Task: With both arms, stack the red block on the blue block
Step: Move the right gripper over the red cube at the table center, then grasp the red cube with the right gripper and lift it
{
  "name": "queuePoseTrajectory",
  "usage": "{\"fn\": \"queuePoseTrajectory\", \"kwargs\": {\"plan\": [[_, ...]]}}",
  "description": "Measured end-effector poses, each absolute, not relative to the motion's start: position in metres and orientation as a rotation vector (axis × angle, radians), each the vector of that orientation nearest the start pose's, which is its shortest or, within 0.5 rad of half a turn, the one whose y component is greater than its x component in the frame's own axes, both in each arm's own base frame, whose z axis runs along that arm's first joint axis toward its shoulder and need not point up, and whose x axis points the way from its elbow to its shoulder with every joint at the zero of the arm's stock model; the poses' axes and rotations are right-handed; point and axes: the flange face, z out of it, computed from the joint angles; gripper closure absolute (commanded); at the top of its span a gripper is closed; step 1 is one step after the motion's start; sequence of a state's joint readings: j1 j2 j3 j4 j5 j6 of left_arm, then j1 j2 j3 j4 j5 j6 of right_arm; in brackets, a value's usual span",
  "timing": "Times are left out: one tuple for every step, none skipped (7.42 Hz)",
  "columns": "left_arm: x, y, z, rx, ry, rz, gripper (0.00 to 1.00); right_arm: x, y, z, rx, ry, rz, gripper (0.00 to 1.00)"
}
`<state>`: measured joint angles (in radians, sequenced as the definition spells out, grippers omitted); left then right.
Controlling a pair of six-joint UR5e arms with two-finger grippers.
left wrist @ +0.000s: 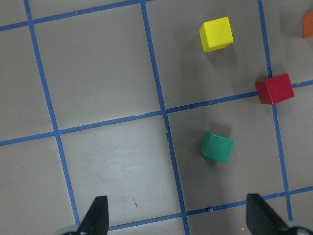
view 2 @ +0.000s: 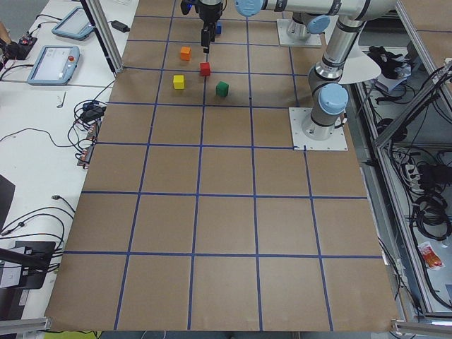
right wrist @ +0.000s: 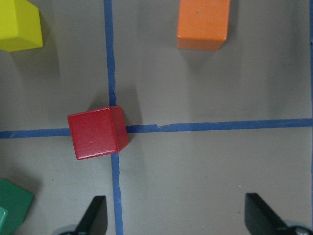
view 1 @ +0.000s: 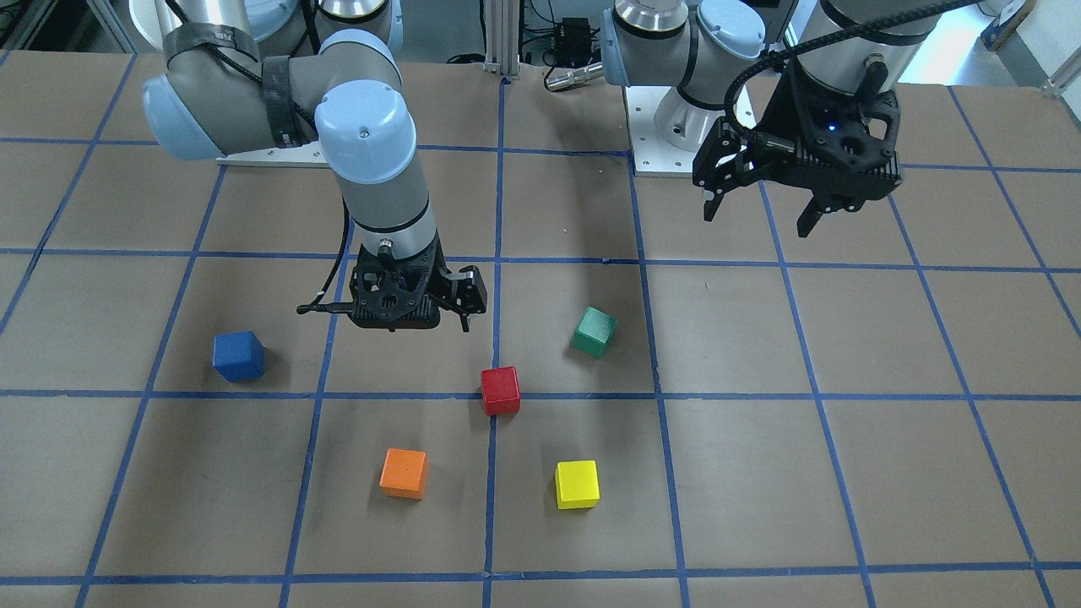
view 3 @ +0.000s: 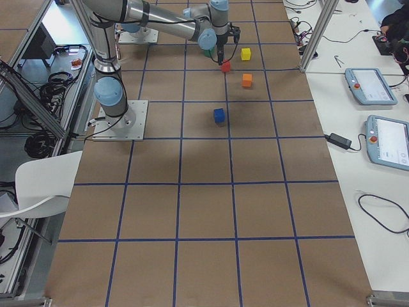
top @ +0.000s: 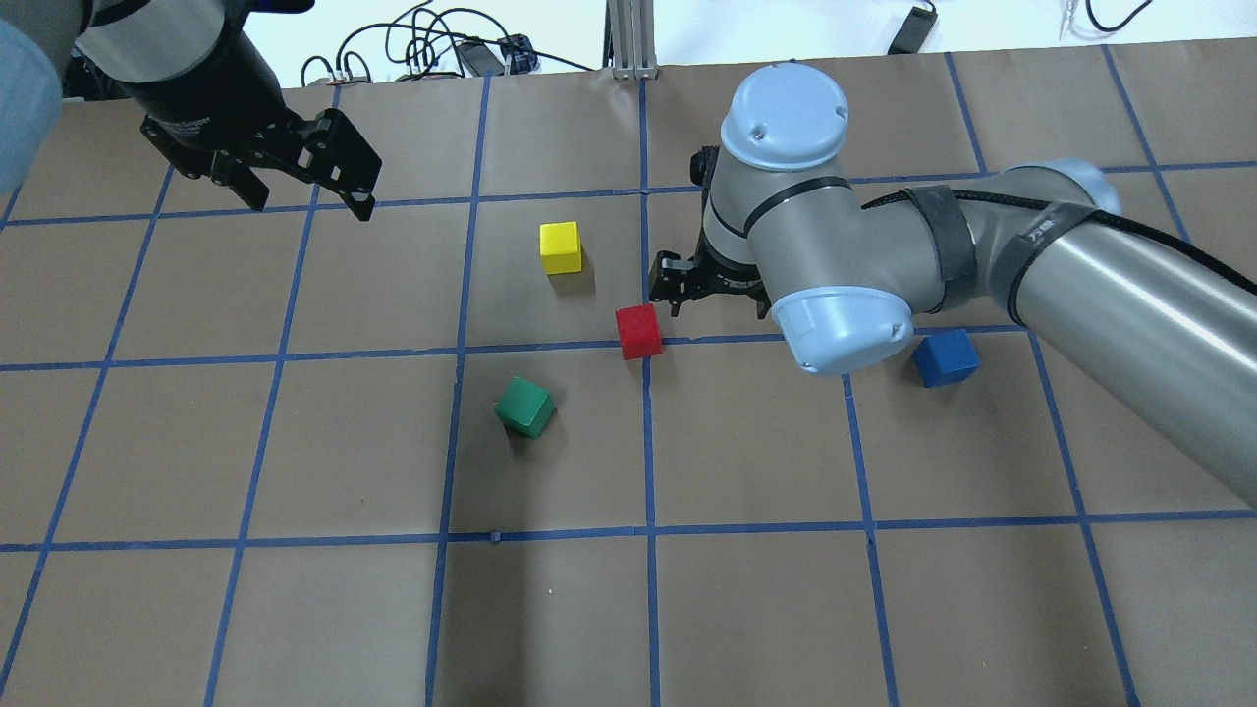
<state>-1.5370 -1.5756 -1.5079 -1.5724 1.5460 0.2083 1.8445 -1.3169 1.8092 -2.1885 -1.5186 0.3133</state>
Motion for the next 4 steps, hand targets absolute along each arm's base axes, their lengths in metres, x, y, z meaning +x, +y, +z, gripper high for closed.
{"fn": "queuePoseTrajectory", "kwargs": {"plan": [[-0.119,-0.503,0.516,0.275,3.147,-0.093,0.00,0.299,-0.512,0.292,0.049,3.040,-0.186,0.00],[-0.119,-0.503,0.516,0.274,3.147,-0.092,0.00,0.316,-0.521,0.281,0.051,3.032,-0.199,0.00],[-0.119,-0.503,0.516,0.272,3.148,-0.091,0.00,0.330,-0.529,0.271,0.053,3.028,-0.198,0.00],[-0.119,-0.503,0.516,0.271,3.148,-0.090,0.00,0.341,-0.535,0.259,0.060,3.030,-0.183,0.00]]}}
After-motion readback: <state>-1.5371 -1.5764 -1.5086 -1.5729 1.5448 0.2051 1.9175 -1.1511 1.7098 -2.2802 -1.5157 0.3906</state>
